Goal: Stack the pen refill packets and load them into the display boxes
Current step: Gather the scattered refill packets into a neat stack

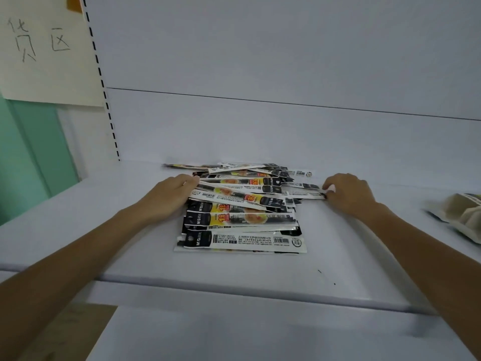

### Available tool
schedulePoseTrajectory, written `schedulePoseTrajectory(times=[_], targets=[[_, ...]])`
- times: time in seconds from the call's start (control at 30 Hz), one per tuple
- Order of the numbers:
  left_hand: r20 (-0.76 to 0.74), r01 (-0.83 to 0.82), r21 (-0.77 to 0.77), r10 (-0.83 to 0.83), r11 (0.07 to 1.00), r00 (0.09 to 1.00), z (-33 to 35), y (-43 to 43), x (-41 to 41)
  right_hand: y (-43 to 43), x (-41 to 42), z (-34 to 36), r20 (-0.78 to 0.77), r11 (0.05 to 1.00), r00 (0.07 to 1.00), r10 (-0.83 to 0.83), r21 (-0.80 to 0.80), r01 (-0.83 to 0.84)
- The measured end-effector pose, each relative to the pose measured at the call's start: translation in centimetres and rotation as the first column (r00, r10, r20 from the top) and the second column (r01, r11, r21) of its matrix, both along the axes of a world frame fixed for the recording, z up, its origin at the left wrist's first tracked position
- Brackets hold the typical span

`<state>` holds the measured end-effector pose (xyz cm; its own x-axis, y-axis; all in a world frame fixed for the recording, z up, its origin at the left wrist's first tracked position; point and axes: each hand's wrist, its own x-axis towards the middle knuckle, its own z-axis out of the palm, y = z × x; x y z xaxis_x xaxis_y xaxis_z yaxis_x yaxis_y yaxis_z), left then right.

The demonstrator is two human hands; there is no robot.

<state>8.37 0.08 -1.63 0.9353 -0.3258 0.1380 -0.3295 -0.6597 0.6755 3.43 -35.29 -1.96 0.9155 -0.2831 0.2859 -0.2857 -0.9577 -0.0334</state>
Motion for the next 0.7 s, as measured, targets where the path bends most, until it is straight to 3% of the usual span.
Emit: schedulePoseTrajectory(times=[0.07, 0.13, 0.23, 0.37, 0.53, 0.63, 0.7], targets=[[-0.009, -0.014, -0.038, 0.014, 0.999, 1.0, 0.1, -0.1, -0.2, 0.4, -0.6, 0.1, 0.066, 0.96, 0.991, 0.119, 0.247, -0.131], [-0.036, -0.011, -0.078, 0.009, 0.997, 0.999, 0.1, -0.3, -0.6, 1.6, -0.8, 0.2, 0.064, 0.908, 0.973, 0.222, 0.35, -0.23], [-0.019, 0.008, -0.089, -0.01, 0.996, 1.0, 0.2, -0.3, -1.4, 2.3, -0.6, -0.2, 0.034, 0.926, 0.957, 0.287, 0.244, -0.286], [0.044, -0.02, -0.056, 0.023, 0.998, 0.999, 0.4, 0.7, -2.0, 1.0, -1.8, 0.5, 0.166, 0.954, 0.96, 0.226, 0.163, -0.252], [0.017, -0.005, -0.14, 0.007, 0.99, 1.0, 0.3, 1.1, -2.9, 1.3, -3.3, 2.3, 0.381, 0.99, 0.918, 0.109, 0.037, -0.133], [-0.023, 0.018, -0.228, -0.024, 0.973, 0.999, 0.2, 0.8, -3.5, 3.7, -2.7, 3.4, 0.406, 0.973, 0.891, 0.203, 0.019, -0.23], [-0.042, 0.027, -0.227, -0.037, 0.974, 0.998, 0.4, 0.4, -4.0, 6.1, -2.0, 3.7, 0.345, 0.955, 0.894, 0.284, -0.019, -0.296]])
